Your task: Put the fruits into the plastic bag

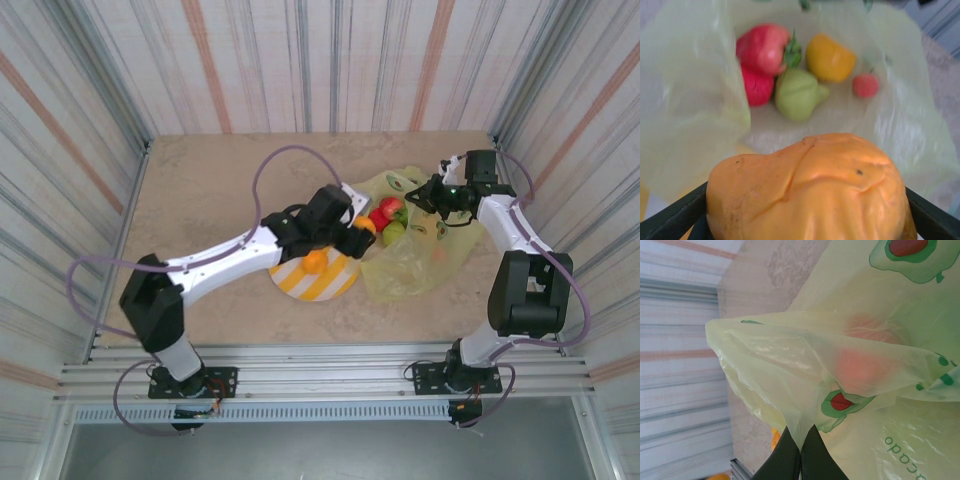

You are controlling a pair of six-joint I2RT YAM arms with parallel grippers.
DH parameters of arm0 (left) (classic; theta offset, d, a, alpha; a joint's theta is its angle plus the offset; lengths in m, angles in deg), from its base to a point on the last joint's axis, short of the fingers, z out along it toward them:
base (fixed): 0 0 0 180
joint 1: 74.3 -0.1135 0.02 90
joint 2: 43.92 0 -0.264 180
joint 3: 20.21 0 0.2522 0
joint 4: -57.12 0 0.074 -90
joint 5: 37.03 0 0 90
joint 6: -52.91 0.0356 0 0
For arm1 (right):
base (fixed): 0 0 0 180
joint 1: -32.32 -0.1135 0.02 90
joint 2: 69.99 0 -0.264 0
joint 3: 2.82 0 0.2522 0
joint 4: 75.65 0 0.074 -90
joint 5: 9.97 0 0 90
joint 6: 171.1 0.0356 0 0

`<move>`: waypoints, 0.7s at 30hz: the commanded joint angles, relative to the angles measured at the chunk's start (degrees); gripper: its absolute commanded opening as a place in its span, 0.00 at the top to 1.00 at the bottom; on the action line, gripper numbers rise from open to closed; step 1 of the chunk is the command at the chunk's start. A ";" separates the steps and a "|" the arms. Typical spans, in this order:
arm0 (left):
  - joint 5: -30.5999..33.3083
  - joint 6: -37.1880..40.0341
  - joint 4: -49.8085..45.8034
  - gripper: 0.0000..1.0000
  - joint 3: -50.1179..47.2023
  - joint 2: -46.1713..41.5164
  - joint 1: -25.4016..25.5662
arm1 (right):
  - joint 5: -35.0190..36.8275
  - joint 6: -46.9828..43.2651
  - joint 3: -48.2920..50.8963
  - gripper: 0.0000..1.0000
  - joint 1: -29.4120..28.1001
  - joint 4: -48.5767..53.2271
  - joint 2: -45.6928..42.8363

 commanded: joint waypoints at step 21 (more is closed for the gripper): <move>-9.05 3.29 4.05 0.25 23.14 26.31 -0.95 | -1.25 0.16 -0.06 1.00 0.03 2.15 -5.98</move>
